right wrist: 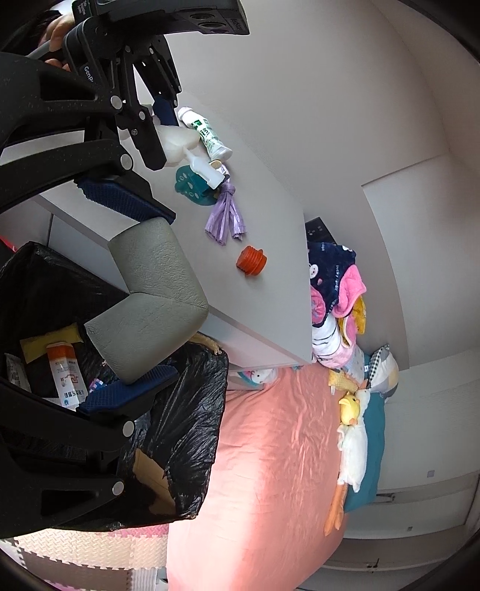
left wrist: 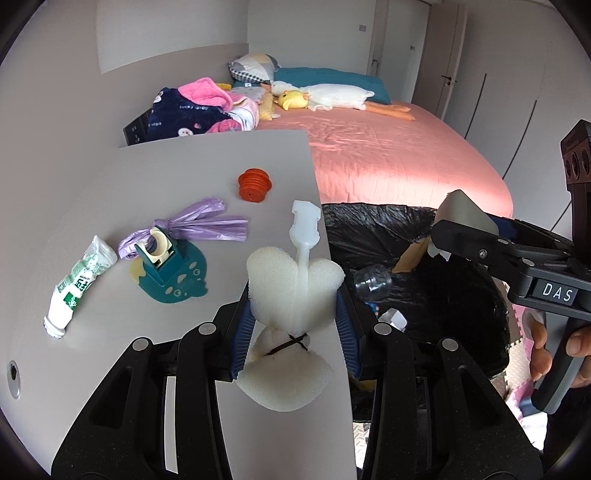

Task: Collect trash
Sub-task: 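Carry the white foam piece and grey elbow fitting over the bin, then open both grippers to drop the foam piece and elbow fitting into the bin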

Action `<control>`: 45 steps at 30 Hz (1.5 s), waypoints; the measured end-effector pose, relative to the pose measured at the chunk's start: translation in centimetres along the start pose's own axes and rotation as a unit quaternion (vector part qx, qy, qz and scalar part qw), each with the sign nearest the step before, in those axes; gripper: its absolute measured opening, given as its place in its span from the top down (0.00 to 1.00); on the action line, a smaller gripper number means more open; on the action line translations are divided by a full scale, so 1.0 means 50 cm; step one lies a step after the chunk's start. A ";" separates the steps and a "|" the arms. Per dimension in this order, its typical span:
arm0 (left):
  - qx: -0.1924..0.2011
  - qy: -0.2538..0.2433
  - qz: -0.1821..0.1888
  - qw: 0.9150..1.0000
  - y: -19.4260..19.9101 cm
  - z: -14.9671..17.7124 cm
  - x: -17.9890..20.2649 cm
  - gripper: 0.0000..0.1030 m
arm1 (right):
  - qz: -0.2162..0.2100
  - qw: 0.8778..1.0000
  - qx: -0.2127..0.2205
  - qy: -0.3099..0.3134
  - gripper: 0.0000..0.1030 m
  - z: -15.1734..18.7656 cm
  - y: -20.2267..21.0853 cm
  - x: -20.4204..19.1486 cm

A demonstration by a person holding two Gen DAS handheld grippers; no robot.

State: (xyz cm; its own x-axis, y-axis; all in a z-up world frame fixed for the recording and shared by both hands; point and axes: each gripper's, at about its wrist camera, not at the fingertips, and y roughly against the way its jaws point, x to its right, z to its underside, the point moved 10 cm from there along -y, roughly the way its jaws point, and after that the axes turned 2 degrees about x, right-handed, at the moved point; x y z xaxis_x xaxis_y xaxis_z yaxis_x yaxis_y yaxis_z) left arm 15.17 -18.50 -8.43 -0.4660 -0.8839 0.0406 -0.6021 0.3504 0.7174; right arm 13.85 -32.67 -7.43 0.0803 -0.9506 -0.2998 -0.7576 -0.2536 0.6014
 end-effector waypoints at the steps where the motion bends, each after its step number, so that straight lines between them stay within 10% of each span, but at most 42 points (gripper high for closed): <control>1: 0.000 0.000 0.001 1.000 0.001 -0.001 0.007 0.61 | 0.000 1.000 0.002 -0.002 0.24 -0.001 0.004 0.005; 45: -0.041 -0.065 0.108 0.991 -0.106 -0.033 0.329 0.61 | 0.077 0.992 0.036 -0.089 0.24 0.008 0.137 0.296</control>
State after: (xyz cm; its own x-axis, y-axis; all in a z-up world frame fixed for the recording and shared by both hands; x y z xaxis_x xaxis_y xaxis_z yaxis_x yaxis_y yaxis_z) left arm 11.77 -35.41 -10.42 -0.6616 -0.7414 0.1125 -0.4272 0.4960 0.7559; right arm 9.60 -48.40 -8.03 -0.1511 -0.9286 -0.3389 -0.7964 -0.0887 0.5982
